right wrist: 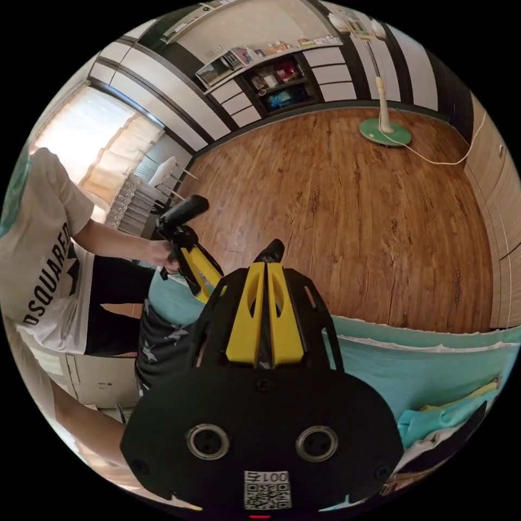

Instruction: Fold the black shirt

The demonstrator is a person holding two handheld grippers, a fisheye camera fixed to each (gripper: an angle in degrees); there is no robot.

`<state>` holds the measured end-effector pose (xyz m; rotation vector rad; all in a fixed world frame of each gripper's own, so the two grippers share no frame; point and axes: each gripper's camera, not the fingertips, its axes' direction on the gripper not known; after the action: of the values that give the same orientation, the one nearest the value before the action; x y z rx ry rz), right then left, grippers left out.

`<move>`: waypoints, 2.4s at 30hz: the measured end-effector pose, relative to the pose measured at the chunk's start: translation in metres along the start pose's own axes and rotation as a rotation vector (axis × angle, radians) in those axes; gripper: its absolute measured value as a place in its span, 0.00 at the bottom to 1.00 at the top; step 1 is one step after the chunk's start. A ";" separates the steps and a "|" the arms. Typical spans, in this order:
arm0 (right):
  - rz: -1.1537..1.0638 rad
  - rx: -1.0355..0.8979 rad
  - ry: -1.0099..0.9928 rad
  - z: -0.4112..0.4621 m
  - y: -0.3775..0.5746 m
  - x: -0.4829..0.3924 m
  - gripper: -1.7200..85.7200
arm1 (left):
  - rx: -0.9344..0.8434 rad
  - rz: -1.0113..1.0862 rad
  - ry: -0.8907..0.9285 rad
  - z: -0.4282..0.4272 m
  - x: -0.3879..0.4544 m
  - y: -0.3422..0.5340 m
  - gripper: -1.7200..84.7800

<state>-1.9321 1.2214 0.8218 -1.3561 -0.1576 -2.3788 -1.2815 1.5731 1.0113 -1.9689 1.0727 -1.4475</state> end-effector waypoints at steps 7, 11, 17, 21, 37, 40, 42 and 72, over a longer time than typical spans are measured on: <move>-0.026 0.095 -0.053 -0.021 0.037 -0.016 0.03 | 0.136 -0.084 0.238 0.005 -0.012 0.000 0.05; -0.004 0.149 -0.045 -0.028 0.062 -0.023 0.03 | 0.235 -0.083 0.380 -0.002 -0.009 0.013 0.01; 0.054 0.231 -0.115 -0.038 0.109 -0.030 0.03 | 0.221 0.051 0.248 -0.011 0.038 0.041 0.01; 0.084 0.274 -0.146 -0.046 0.142 -0.043 0.03 | 0.180 0.239 0.019 -0.012 0.092 0.060 0.01; 0.264 0.088 0.238 -0.010 0.323 -0.200 0.02 | -0.081 0.449 -0.422 0.113 0.193 0.093 0.11; 0.305 0.092 0.213 0.000 0.344 -0.206 0.03 | -0.123 0.403 -0.388 0.133 0.201 0.095 0.11; 0.314 0.110 0.206 0.002 0.355 -0.211 0.03 | -0.117 0.357 -0.329 0.140 0.203 0.098 0.11; 0.650 0.368 0.112 0.021 0.457 -0.218 0.13 | -0.564 1.250 -1.020 0.277 0.375 0.376 0.07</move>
<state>-1.6383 0.8704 0.6046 -0.9170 -0.0967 -1.7649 -1.0874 1.0291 0.8523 -1.3671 1.6832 0.5041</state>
